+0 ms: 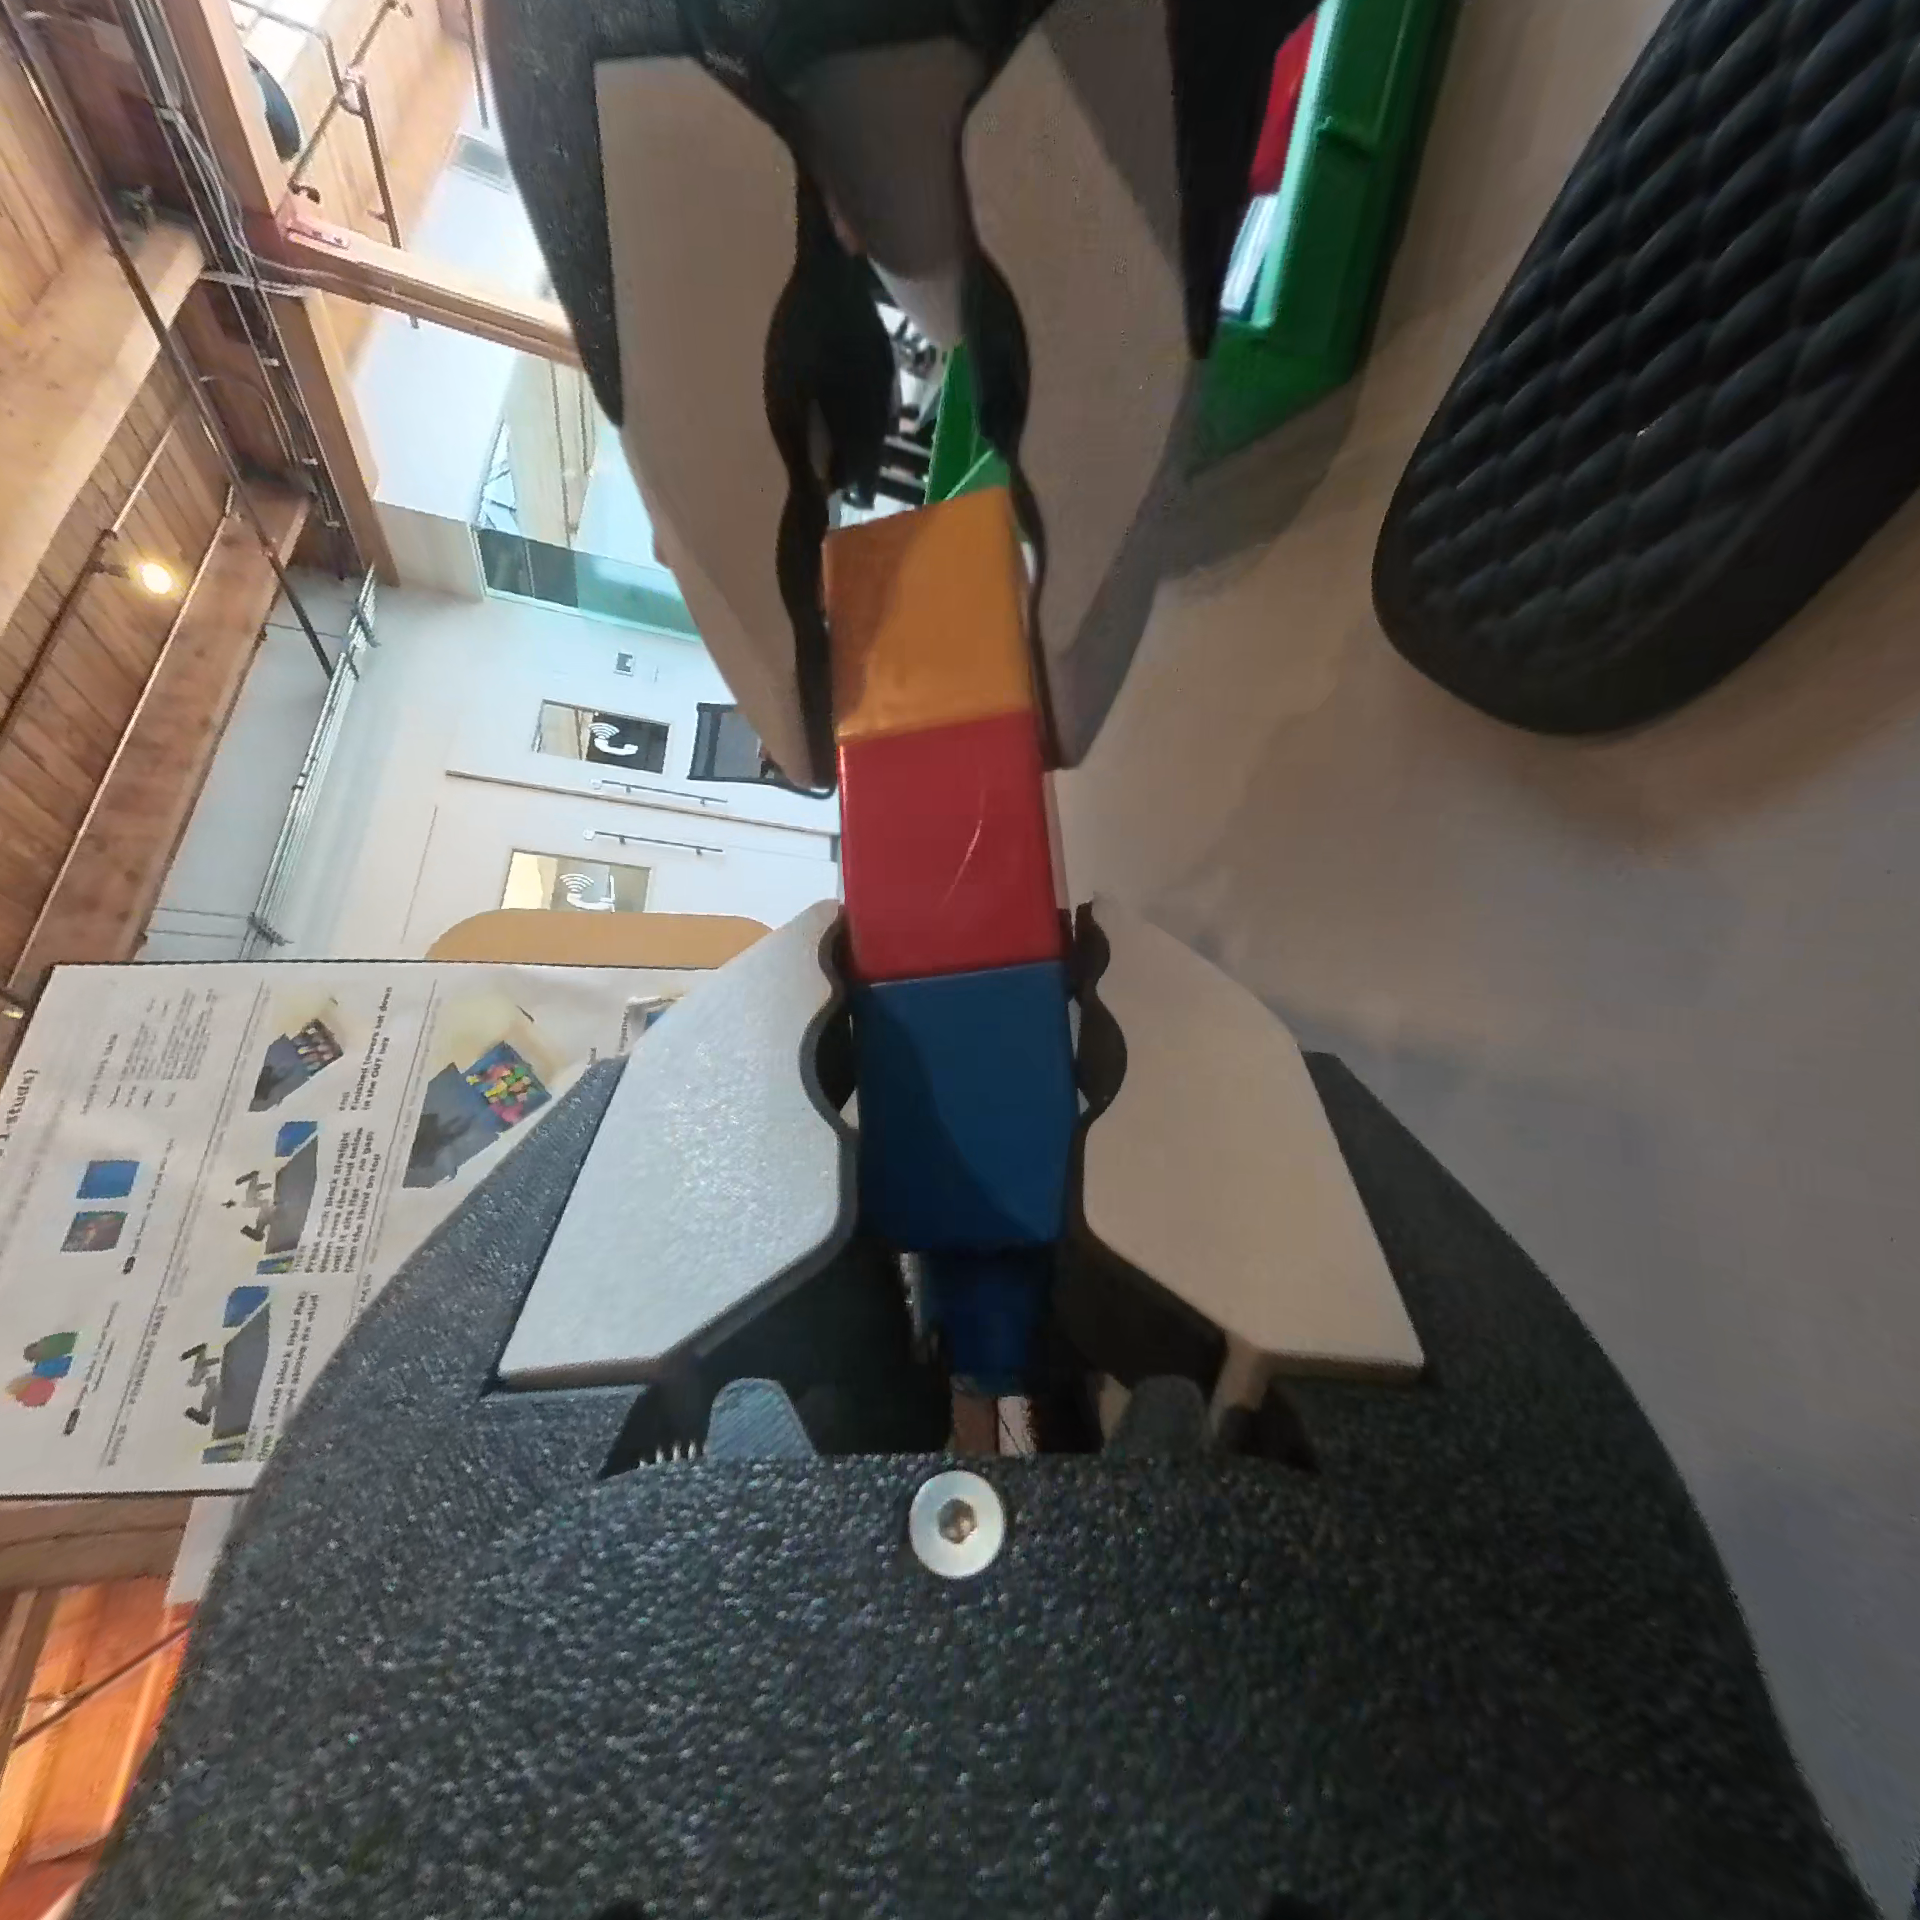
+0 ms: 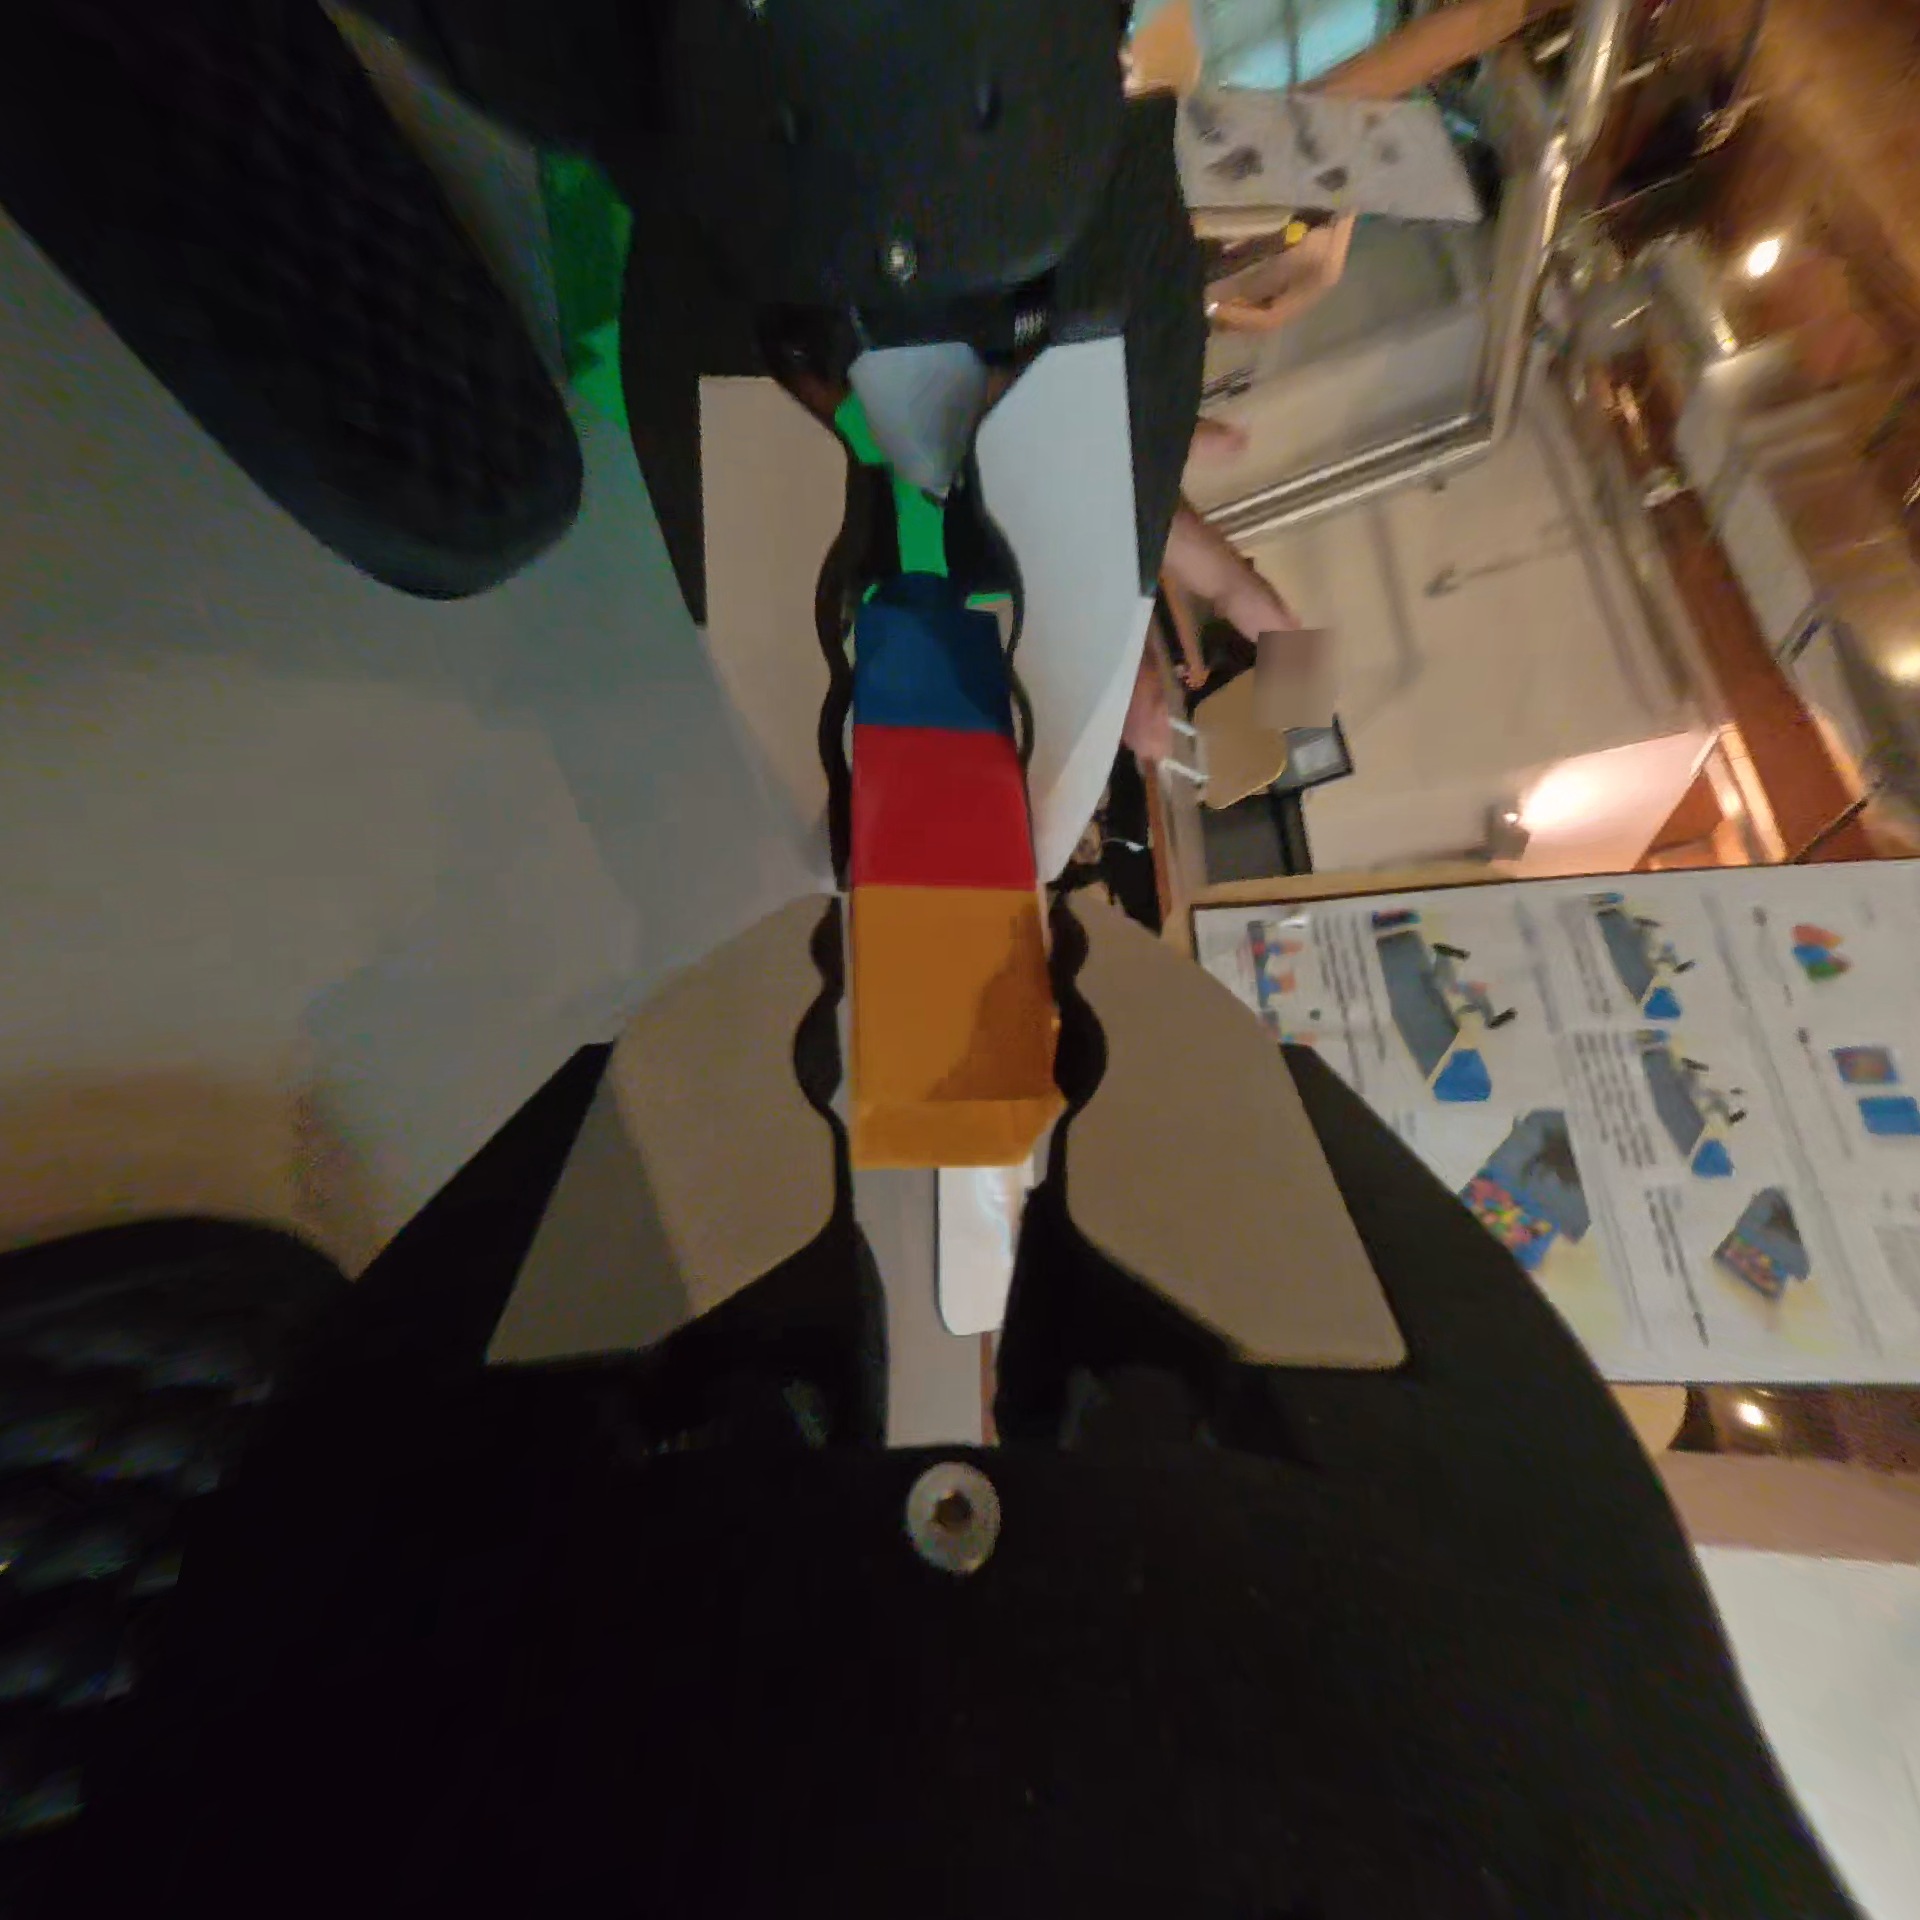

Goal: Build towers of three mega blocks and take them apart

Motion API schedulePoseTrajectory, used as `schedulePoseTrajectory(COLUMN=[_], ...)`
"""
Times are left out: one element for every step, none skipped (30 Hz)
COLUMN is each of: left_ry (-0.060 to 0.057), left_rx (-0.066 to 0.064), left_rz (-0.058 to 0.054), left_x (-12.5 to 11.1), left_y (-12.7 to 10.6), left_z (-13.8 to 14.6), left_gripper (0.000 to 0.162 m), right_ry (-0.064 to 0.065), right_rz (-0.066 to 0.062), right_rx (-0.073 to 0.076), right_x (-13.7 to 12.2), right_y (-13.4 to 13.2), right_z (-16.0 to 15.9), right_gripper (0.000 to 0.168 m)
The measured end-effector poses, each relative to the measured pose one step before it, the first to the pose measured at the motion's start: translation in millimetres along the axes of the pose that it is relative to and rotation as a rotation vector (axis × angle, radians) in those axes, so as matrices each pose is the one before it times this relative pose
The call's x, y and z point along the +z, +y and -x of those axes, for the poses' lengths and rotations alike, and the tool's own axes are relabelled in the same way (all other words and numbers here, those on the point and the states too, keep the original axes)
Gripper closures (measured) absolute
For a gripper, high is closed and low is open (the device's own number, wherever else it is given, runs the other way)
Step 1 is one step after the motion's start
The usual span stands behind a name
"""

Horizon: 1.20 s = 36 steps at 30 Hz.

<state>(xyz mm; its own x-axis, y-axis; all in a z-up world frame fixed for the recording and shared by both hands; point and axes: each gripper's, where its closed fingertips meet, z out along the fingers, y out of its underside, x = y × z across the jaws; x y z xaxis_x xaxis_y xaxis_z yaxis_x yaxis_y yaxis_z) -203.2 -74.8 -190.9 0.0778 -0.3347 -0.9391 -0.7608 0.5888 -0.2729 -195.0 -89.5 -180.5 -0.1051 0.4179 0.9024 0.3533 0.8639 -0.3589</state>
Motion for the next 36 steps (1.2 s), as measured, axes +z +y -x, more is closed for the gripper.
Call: schedulePoseTrajectory(left_ry=[0.0017, 0.0049, 0.0079, 0.0061, 0.0064, 0.0075, 0.0038, 0.0025, -0.0032, -0.0211, -0.0242, -0.0056, -0.0040, -0.0143, -0.0145, -0.0118, -0.0081, -0.0053, -0.0041, -0.0045, -0.0061, -0.0055, -0.0031, -0.0026, -0.0017, -0.0018, -0.0014, 0.0004, 0.0019, 0.0022, 0.0001, -0.0010, -0.0010, -0.0013, -0.0003, 0.0002], left_rx=[0.0053, 0.0014, -0.0037, -0.0044, -0.0030, -0.0036, -0.0018, 0.0017, 0.0104, 0.0204, -0.0007, -0.0396, -0.0427, -0.0183, -0.0039, -0.0017, -0.0044, -0.0064, -0.0034, -0.0004, 0.0003, -0.0026, -0.0070, -0.0075, -0.0040, -0.0006, 0.0021, 0.0032, 0.0012, -0.0019, -0.0013, 0.0015, 0.0015, 0.0003, 0.0003, 0.0007], left_rz=[-0.0022, -0.0030, -0.0047, -0.0073, -0.0061, -0.0037, -0.0050, 0.0019, 0.0393, 0.0641, 0.0349, 0.0012, -0.0036, 0.0078, 0.0173, 0.0128, 0.0024, -0.0031, -0.0036, -0.0013, -0.0020, -0.0066, -0.0100, -0.0084, -0.0033, 0.0003, 0.0011, 0.0007, -0.0006, -0.0013, -0.0008, 0.0003, 0.0008, 0.0002, -0.0002, 0.0003], left_x=[-0.47, -0.40, -0.50, -0.58, -0.73, -0.92, -1.14, -1.21, -1.95, -3.61, -5.12, -5.95, -6.14, -5.22, -4.10, -2.66, -1.55, -0.71, 0.33, 1.00, 1.65, 1.94, 2.11, 2.17, 1.90, 1.49, 1.17, 0.65, 0.23, 0.20, 0.06, 0.01, -0.07, 0.11, 0.13, 0.26], left_y=[-0.12, -0.25, -0.29, -0.49, -0.43, -0.59, -0.90, 0.41, 7.47, 14.52, 13.21, 8.71, 6.16, 5.99, 5.78, 4.03, 1.80, 0.15, -0.46, -0.58, -0.62, -1.25, -1.51, -1.19, -0.42, 0.00, 0.21, 0.01, -0.08, -0.11, 0.11, 0.33, 0.24, 0.17, 0.09, 0.24], left_z=[-0.25, -0.63, -0.95, -0.48, -0.14, 0.17, 0.76, 0.77, 1.86, 4.37, 4.89, 2.86, 2.83, 3.66, 3.04, 2.07, 0.96, 0.02, -0.55, -0.92, -0.76, -0.96, -1.01, -1.05, -0.99, -0.90, -0.86, -0.94, -1.00, -0.82, -0.46, -0.29, -0.26, -0.06, -0.10, -0.07], left_gripper=[0.123, 0.123, 0.123, 0.124, 0.124, 0.123, 0.124, 0.124, 0.124, 0.124, 0.124, 0.124, 0.124, 0.124, 0.124, 0.124, 0.124, 0.124, 0.124, 0.123, 0.123, 0.123, 0.123, 0.123, 0.123, 0.123, 0.123, 0.123, 0.123, 0.123, 0.123, 0.123, 0.123, 0.123, 0.123, 0.123], right_ry=[-0.0038, -0.0135, -0.0103, -0.0051, -0.0067, -0.0067, -0.0006, -0.0014, 0.0007, 0.0214, 0.0138, 0.0019, 0.0179, 0.0229, 0.0159, 0.0148, 0.0194, 0.0212, 0.0115, 0.0104, 0.0235, 0.0126, 0.0138, 0.0298, 0.0179, -0.0015, 0.0019, -0.0086, -0.0253, -0.0087, -0.0002, -0.0282, -0.0212, -0.0042, -0.0099, -0.0029], right_rz=[-0.0024, -0.0029, -0.0030, -0.0067, -0.0025, -0.0009, -0.0066, 0.0063, 0.0494, 0.0627, 0.0181, -0.0087, 0.0052, 0.0266, 0.0362, 0.0353, 0.0349, 0.0400, 0.0503, 0.0518, 0.0440, 0.0362, 0.0376, 0.0400, 0.0458, 0.0508, 0.0494, 0.0458, 0.0461, 0.0492, 0.0503, 0.0651, 0.0670, 0.0583, 0.0632, 0.0700], right_rx=[-0.0085, 0.0017, -0.0035, -0.0080, -0.0014, 0.0042, -0.0002, -0.0062, -0.0119, -0.0109, 0.0079, 0.0360, 0.0297, 0.0095, 0.0081, 0.0118, 0.0131, 0.0160, 0.0304, 0.0450, 0.0439, 0.0452, 0.0536, 0.0468, 0.0462, 0.0607, 0.0691, 0.0693, 0.0774, 0.0835, 0.0759, 0.0621, 0.0510, 0.0339, 0.0217, 0.0192], right_x=[-0.33, 0.05, -0.01, -0.38, -0.60, -0.68, -1.30, -1.55, -3.39, -5.98, -7.58, -8.59, -9.25, -9.36, -9.08, -8.74, -8.83, -9.01, -8.82, -8.24, -7.72, -6.79, -5.56, -4.34, -2.52, -0.43, 1.74, 3.62, 5.54, 6.87, 7.97, 8.82, 9.23, 9.18, 8.88, 8.41], right_y=[0.02, -0.54, -0.59, -0.89, -0.34, -0.03, -1.04, 0.60, 7.84, 12.54, 8.84, 5.36, 6.35, 8.62, 9.77, 9.96, 10.86, 13.11, 16.30, 18.00, 18.17, 18.11, 18.64, 19.06, 20.07, 20.63, 19.87, 18.54, 17.69, 17.00, 16.04, 16.78, 15.46, 12.94, 12.77, 12.58], right_z=[0.00, 1.20, 0.79, 0.24, 0.01, -0.32, -1.11, -0.63, -1.21, -3.77, -2.38, -1.33, -3.84, -4.68, -4.00, -4.44, -5.74, -7.06, -6.94, -7.86, -10.27, -9.45, -10.27, -12.73, -11.42, -9.00, -9.80, -8.12, -5.82, -8.08, -8.51, -3.70, -3.59, -4.96, -3.08, -3.69], right_gripper=[0.132, 0.132, 0.132, 0.133, 0.133, 0.133, 0.133, 0.133, 0.133, 0.133, 0.133, 0.133, 0.133, 0.133, 0.133, 0.133, 0.132, 0.132, 0.132, 0.132, 0.132, 0.132, 0.133, 0.132, 0.132, 0.132, 0.132, 0.132, 0.133, 0.132, 0.132, 0.132, 0.132, 0.132, 0.132, 0.132])
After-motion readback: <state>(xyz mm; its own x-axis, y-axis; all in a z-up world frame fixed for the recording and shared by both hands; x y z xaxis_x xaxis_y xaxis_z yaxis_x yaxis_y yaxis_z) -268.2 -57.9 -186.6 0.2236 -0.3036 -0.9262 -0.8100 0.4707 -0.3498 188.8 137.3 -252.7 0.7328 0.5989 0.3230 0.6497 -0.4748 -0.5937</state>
